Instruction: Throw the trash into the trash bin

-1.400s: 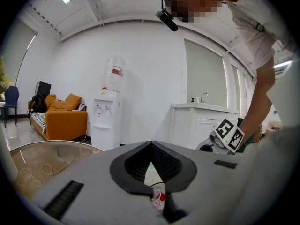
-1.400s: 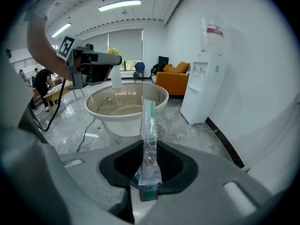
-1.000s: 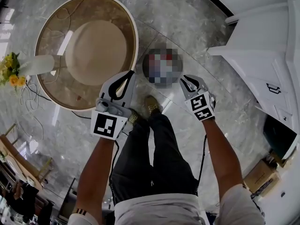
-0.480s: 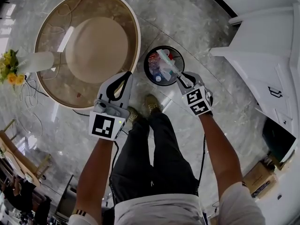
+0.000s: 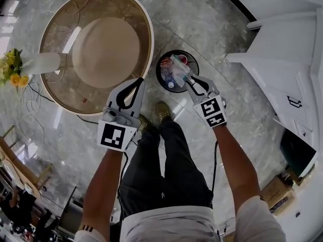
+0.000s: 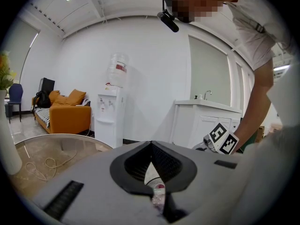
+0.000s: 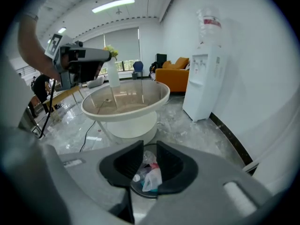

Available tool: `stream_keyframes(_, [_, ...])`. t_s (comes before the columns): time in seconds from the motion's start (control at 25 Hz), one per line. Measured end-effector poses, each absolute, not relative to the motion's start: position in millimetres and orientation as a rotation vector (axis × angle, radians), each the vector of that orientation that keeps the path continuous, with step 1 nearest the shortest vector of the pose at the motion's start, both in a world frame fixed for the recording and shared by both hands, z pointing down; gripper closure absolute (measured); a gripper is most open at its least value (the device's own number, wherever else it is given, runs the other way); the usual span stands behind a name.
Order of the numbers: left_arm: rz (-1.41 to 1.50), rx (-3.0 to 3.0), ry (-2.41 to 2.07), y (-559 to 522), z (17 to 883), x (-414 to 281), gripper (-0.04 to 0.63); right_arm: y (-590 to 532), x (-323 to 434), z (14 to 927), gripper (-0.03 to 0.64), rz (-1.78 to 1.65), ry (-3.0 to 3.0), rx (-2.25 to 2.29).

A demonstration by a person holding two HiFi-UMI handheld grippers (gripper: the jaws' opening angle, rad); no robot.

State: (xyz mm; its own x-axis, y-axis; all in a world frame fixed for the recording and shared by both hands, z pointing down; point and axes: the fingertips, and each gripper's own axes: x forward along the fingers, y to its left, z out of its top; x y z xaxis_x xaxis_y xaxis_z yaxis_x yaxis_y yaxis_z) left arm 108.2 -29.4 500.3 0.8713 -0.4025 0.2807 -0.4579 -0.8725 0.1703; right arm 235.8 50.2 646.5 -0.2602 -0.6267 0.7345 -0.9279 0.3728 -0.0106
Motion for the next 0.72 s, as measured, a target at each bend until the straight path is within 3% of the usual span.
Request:
stream_keyframes(0.24, [0.326,2.832,-0.681,-35,470,105,0.595,15,225,578,0.615,0.484,-2.089,1.454])
stream_keyframes(0.72, [0.188,2.898,-0.792,-44,367,75,0.595,-26,135,395,0.615,0.234,-2.464,1.441])
